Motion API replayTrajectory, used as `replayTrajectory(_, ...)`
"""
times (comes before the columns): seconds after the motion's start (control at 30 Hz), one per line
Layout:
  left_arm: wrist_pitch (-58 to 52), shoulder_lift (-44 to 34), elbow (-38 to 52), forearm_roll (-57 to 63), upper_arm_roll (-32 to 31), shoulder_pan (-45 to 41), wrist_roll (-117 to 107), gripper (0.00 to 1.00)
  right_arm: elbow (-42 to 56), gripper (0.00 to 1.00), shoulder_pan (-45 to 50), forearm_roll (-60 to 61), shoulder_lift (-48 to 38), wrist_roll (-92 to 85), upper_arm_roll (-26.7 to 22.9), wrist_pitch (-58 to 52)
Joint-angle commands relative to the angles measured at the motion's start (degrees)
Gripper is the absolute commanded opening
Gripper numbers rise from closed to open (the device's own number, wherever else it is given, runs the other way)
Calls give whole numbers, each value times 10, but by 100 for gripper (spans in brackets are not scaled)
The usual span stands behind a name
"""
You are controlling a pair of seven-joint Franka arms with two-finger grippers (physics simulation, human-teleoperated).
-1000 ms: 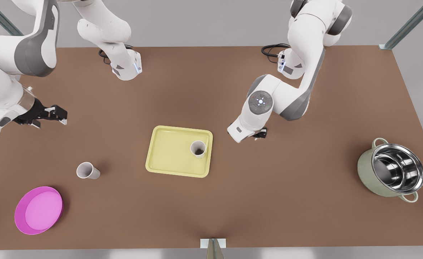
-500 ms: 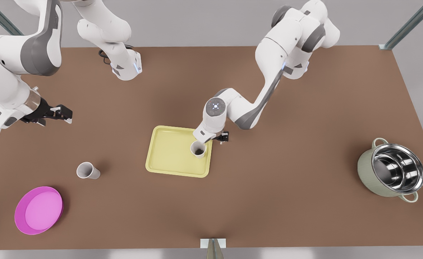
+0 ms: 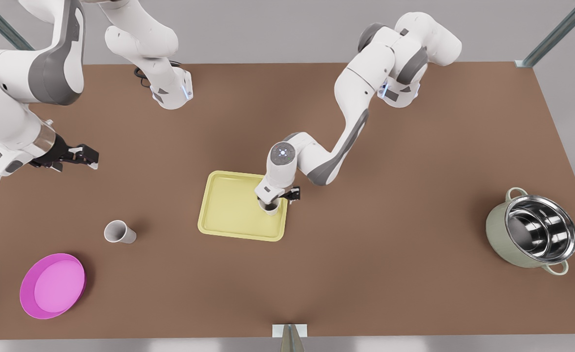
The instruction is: Use the left arm to pick up the white IKEA cup from the tray and place it on the middle-left position; use the right arm to pick up the white IKEA cup from the tray and place it on the middle-right position
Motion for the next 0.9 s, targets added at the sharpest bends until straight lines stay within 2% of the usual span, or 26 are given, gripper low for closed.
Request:
replayTrajectory(0.0,17,5,0,2,0,0,-57,100,0,100,-1,1,-1,11,0,0)
replayTrajectory(0.3,35,31,0,21,0,-6,-58,98,-1,100,-1,1,4,11,0,0)
replayTrajectory(0.33,34,32,-1,24,0,-6,-58,92,0,100,-1,1,4,11,0,0)
replayTrajectory(0.4,34,30,0,24,0,-6,-57,65,0,100,0,1,4,11,0,0)
replayTrajectory(0.53,28,24,0,18,1,-6,-63,27,0,100,0,1,5,11,0,0)
replayTrajectory(0.57,28,24,1,18,1,-6,-69,24,0,100,1,1,5,11,0,0)
replayTrajectory(0.7,25,21,1,18,0,-7,-76,21,0,100,1,1,5,12,0,1)
replayTrajectory(0.77,-18,15,2,19,3,-6,-75,20,0,100,1,1,5,12,0,1)
replayTrajectory(0.83,-19,11,3,18,3,-5,-76,11,-1,100,1,1,5,12,0,1)
replayTrajectory(0.87,-19,9,2,18,3,-4,-76,11,0,100,0,1,5,12,0,0)
